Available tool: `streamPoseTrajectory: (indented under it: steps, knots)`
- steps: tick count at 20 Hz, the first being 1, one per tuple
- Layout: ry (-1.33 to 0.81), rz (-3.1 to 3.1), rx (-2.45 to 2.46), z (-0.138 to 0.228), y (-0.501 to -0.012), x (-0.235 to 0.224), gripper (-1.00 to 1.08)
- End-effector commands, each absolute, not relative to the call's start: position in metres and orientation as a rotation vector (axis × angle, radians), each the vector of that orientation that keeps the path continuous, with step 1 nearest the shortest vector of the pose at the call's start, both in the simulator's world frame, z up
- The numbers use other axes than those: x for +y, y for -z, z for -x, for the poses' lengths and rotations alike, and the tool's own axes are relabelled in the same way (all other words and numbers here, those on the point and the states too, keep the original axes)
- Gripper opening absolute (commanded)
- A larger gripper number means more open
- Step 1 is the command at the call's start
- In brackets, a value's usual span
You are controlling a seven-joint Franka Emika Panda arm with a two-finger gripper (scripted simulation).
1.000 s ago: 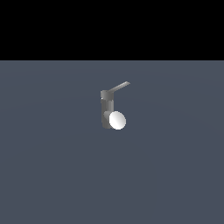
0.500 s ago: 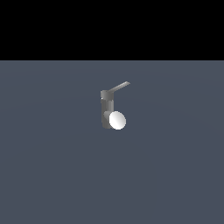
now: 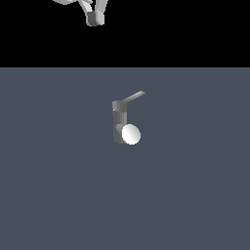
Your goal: Turn on the faucet by rotating a designated handle.
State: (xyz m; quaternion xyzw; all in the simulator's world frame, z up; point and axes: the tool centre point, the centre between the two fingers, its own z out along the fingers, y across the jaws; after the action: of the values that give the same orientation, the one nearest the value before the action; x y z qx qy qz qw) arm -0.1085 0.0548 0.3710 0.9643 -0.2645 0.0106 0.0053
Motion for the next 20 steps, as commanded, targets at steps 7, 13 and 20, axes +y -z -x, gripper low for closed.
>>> streamPoseTrajectory:
  steps: [7,13,20]
  knots:
    - [-0.026,-2.92,-1.143,0.053,-0.325,0.047,-1.0]
    - [-0.02,-2.826,-1.362,0.015,-0.293,0.034,-1.0]
    - [-0.014,-2.684,-1.624,-0.03,-0.252,0.01,-1.0]
